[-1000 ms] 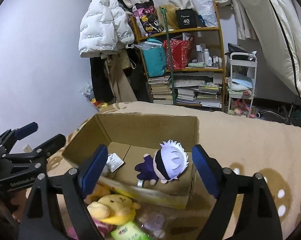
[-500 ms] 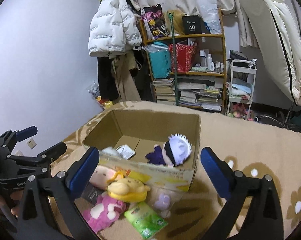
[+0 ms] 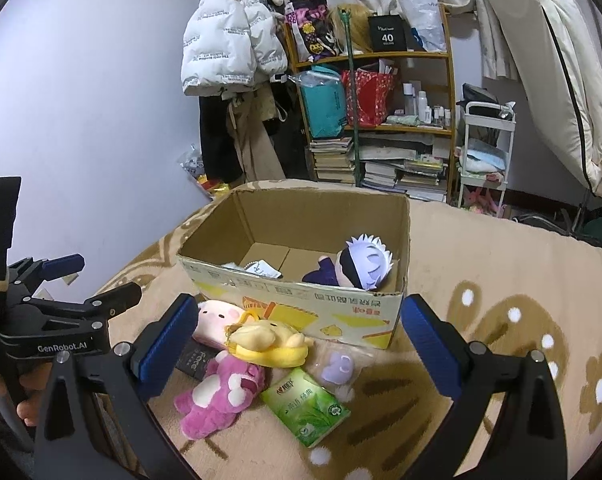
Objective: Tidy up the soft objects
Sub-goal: 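Move both tools back toward the remaining pile beside the box, then grasp the black Face tissue pack with the left tool while the right tool grasps the yellow bear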
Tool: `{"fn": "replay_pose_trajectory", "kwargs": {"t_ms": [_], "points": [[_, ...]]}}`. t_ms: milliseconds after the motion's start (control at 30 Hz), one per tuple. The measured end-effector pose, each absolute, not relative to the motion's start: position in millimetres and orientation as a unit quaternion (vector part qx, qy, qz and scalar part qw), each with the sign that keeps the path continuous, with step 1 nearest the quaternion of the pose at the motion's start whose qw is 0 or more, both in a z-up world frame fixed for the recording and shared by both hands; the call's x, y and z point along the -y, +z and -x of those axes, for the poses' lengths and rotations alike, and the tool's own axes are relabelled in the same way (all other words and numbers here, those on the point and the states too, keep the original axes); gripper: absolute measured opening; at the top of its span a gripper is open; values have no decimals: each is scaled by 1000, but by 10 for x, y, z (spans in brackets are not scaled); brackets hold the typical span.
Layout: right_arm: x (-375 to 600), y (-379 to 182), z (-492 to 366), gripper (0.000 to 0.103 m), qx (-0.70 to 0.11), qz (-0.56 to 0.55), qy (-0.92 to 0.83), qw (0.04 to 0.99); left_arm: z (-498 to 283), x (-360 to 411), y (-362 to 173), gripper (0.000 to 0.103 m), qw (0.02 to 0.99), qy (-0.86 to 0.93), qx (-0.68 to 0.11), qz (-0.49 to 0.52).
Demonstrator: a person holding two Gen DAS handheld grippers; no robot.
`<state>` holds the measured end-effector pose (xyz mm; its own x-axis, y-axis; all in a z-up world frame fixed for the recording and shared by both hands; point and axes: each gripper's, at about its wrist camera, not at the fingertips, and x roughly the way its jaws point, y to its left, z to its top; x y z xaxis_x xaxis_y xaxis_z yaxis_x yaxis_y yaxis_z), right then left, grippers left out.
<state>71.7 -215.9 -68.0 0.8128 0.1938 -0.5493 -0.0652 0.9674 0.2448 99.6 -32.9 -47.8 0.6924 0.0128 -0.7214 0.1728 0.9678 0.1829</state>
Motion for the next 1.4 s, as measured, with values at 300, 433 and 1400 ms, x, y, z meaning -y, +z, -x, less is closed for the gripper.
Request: {"fn": "replay_pose_trajectory", "kwargs": {"t_ms": [300,433,1400], "points": [[2173,-805,-850,103,-317,-115,69,939,-1166,302,-691,101,892,-51,-439,-99],[2165,-858,-894,103,-327,-122,72,934,-1211,316,-796,101,883,-50,-457,-97],[2122,-1373,-1331,103,-411,-192,101,885,-1533,269,-1571,101,807,-30,-582,-94]]}}
